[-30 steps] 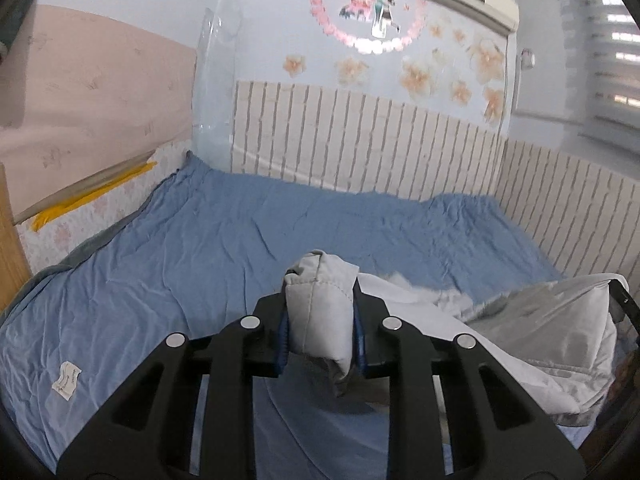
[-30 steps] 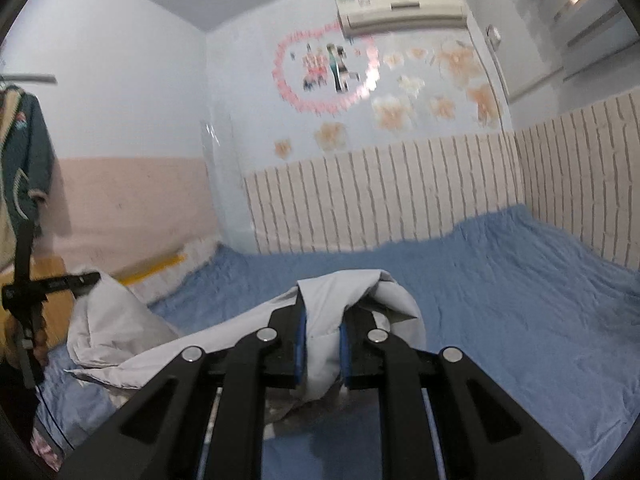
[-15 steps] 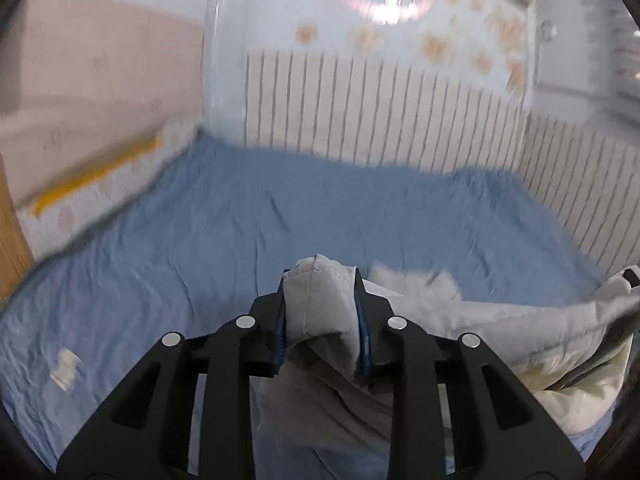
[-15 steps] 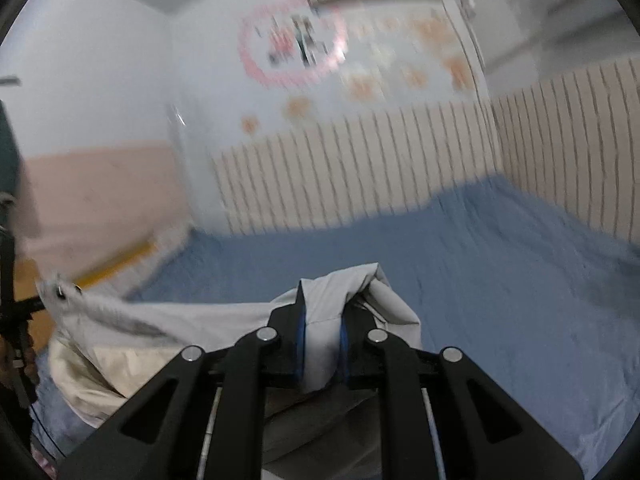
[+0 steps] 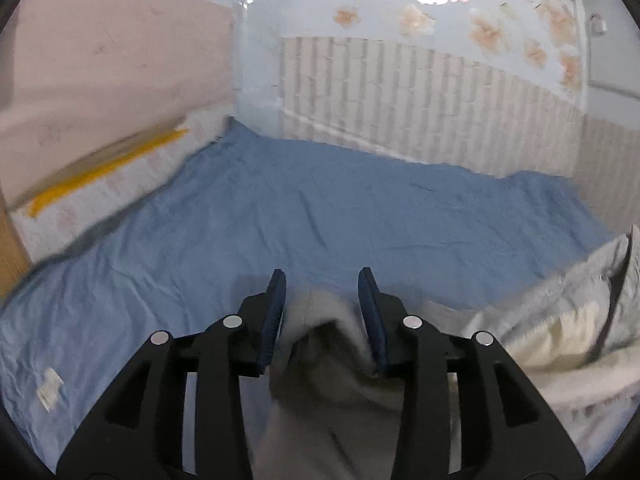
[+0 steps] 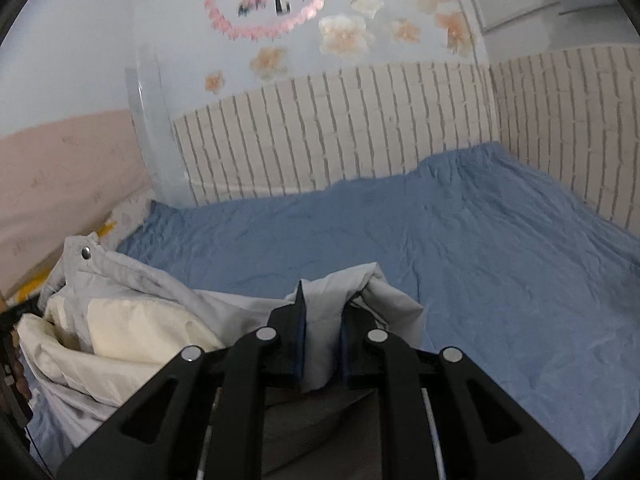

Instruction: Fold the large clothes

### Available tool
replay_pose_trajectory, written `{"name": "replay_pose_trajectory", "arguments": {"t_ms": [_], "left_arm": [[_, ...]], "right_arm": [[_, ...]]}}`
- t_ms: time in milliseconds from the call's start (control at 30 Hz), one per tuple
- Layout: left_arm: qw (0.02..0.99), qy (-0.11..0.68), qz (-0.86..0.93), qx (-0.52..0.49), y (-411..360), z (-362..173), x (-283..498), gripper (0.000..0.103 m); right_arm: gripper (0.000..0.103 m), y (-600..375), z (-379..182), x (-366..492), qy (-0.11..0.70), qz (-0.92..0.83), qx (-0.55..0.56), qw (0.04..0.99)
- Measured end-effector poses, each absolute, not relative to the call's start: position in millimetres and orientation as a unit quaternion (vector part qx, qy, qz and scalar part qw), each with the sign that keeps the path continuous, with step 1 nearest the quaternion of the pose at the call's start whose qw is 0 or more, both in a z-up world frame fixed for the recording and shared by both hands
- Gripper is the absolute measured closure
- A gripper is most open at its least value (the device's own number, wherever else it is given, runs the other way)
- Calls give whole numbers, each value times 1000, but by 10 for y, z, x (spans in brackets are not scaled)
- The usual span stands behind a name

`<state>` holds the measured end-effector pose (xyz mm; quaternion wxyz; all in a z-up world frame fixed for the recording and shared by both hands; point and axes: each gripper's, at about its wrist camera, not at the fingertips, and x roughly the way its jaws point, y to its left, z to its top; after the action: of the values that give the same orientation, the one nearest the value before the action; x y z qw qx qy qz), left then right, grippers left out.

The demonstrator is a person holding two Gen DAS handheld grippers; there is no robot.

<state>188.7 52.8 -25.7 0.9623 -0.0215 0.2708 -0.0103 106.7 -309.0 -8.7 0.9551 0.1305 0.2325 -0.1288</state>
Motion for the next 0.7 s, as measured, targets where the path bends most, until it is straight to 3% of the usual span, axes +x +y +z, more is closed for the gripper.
{"name": "replay_pose_trajectory", "arguments": {"t_ms": [233,367,433,500,567,633,700], "left_arm": [[926,373,-51,-23,493,-907,2435,71],[918,392,-56,-13,443,-1020,2532,68],[919,391,-55,-9,408,-994,2499,62],[920,389,-53,-13,424,-940,2437,34],[924,378,-49,-30,456,-856,2325,18],[925,375,-58,-38,446,-786,2202,17],[925,376,-57,-30,433,-756,2021,16]], "right_arm": [[90,-3286,-1127,1647,354,-162,126,913],[90,-3389,-1349,1755,382,-161,144,899],[89,-3399,-1304,1759,388,-164,152,894],[87,-3444,-1205,1729,388,-160,170,892],[81,-3448,-1132,1655,384,-156,179,893],[76,-3458,-1036,1533,376,-151,192,894],[62,-3453,-944,1424,364,-153,200,896]]}}
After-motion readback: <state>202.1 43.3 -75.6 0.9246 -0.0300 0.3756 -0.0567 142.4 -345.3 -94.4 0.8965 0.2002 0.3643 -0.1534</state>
